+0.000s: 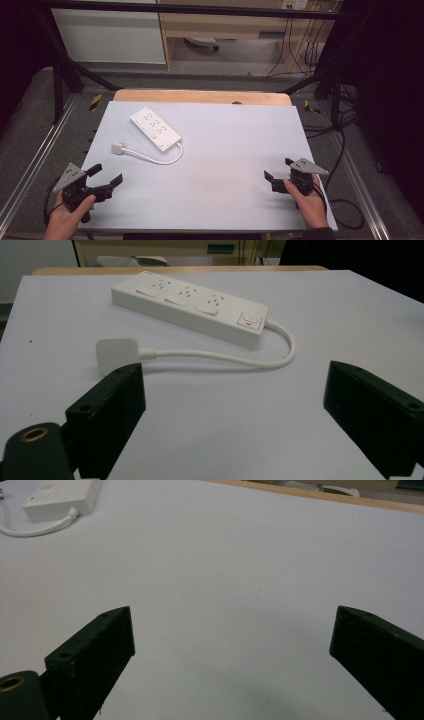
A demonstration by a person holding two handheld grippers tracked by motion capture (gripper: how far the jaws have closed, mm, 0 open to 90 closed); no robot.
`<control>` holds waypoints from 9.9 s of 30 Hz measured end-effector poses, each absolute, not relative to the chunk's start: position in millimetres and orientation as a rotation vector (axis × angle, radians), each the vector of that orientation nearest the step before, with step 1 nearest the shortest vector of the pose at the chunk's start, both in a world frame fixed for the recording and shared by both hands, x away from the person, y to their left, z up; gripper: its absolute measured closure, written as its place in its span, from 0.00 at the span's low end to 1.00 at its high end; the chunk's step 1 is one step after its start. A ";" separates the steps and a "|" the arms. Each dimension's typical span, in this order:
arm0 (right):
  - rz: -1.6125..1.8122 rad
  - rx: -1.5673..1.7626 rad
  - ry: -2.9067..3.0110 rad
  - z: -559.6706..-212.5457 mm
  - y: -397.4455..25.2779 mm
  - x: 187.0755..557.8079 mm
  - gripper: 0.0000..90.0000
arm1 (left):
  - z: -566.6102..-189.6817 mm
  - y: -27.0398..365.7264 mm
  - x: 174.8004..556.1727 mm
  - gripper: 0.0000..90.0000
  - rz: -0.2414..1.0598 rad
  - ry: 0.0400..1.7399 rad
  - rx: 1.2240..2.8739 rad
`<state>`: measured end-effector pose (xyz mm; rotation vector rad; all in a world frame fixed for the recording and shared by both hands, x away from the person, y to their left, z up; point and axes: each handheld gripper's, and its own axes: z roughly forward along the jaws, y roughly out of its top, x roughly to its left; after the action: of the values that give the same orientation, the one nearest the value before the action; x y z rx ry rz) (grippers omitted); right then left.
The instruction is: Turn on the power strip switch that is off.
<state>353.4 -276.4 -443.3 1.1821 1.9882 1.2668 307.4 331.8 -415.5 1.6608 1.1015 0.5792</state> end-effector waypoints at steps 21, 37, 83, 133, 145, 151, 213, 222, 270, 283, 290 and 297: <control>1.265 1.210 1.943 -441.0 -280.7 347.7 0.05 | -407.6 317.4 320.0 0.09 0.565 1.027 1.680; 1.246 1.207 1.942 -440.0 -277.2 345.2 0.04 | -393.5 308.7 322.5 0.08 0.530 1.009 1.671; 1.229 1.213 1.944 -441.4 -279.8 345.0 0.04 | -364.4 286.0 352.8 0.08 0.543 0.947 1.728; 1.232 1.226 1.970 -442.4 -276.8 346.5 0.03 | -356.5 269.7 404.9 0.08 0.571 0.980 1.722; 1.235 1.225 1.969 -442.3 -276.7 346.5 0.03 | -359.8 267.4 417.2 0.08 0.576 0.997 1.726; 1.235 1.224 1.971 -442.5 -276.8 346.7 0.03 | -364.1 267.1 425.3 0.09 0.588 1.012 1.726; 1.239 1.221 1.978 -442.6 -276.4 346.7 0.03 | -403.6 265.6 474.3 0.43 0.637 1.153 1.832; 1.240 1.219 1.980 -442.5 -276.2 346.8 0.03 | -408.9 267.9 479.0 0.53 0.635 1.164 1.848; 1.239 1.224 1.987 -443.9 -277.9 347.3 0.03 | -430.9 247.5 490.5 1.00 0.554 1.121 1.917; 1.235 1.220 1.992 -443.9 -277.7 347.2 0.03 | -433.5 246.7 491.8 1.00 0.546 1.118 1.924; 1.235 1.221 1.991 -443.9 -277.8 347.1 0.03 | -434.5 246.3 491.9 1.00 0.547 1.115 1.935; 1.234 1.222 1.993 -443.9 -277.8 347.0 0.03 | -435.8 245.2 491.5 1.00 0.538 1.111 1.949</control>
<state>347.0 -277.8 -443.9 1.2219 1.9925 1.2335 491.5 245.2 -435.8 1.9492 1.1106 0.5379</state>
